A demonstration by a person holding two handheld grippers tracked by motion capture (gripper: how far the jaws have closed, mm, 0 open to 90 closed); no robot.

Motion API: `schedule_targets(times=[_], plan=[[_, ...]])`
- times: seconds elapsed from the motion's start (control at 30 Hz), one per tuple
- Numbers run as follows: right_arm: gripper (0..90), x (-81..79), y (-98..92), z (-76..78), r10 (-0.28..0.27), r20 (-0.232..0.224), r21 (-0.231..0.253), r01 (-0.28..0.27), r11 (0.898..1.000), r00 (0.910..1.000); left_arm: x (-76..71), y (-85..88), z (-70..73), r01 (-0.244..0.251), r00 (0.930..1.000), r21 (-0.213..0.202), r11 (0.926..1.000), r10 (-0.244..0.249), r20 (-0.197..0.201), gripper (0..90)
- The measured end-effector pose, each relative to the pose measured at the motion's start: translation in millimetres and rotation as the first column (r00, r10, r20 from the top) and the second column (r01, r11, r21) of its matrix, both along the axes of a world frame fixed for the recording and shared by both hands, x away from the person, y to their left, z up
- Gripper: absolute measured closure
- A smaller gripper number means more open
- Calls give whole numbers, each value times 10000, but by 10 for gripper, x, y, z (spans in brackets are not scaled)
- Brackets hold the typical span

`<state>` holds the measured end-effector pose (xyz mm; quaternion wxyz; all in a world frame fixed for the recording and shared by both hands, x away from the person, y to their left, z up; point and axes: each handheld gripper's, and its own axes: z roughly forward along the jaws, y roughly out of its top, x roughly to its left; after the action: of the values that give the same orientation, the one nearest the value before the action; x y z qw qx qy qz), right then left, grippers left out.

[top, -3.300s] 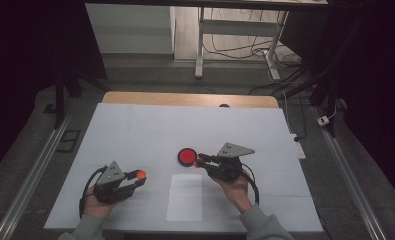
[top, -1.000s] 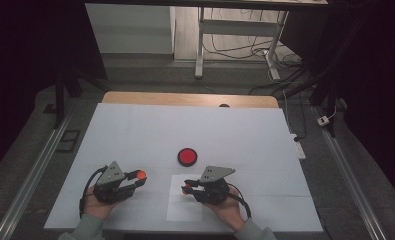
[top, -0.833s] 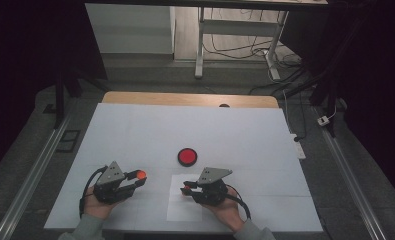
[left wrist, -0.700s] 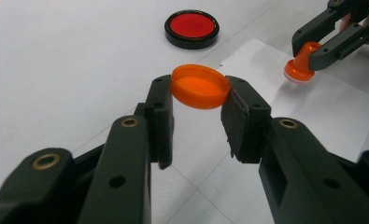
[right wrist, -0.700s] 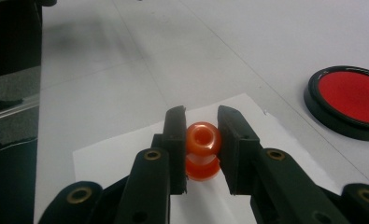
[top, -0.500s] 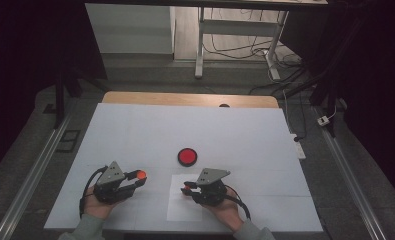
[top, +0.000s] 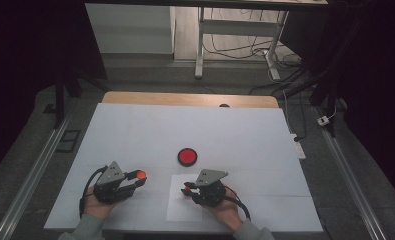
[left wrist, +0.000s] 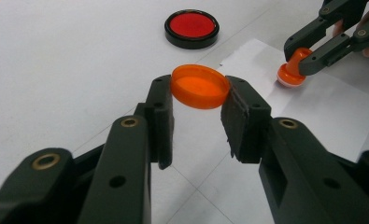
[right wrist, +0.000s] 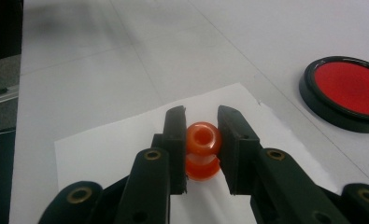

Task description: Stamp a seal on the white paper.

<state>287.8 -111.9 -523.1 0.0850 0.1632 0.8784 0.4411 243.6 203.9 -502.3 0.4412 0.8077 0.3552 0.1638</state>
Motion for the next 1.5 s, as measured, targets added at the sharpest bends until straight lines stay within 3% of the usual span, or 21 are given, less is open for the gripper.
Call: schedule_targets(times=[0.8,1.5], plan=[[728,-19,44,-49,117,184,-442,-108,9990,9998,-1,-4,1,18,10000,-12,10000,-18,7,645],[732,-33,36,-85,18,181,-310,-12,9995,9998,-6,6,4,-59,10000,-46,10000,59,12,645]])
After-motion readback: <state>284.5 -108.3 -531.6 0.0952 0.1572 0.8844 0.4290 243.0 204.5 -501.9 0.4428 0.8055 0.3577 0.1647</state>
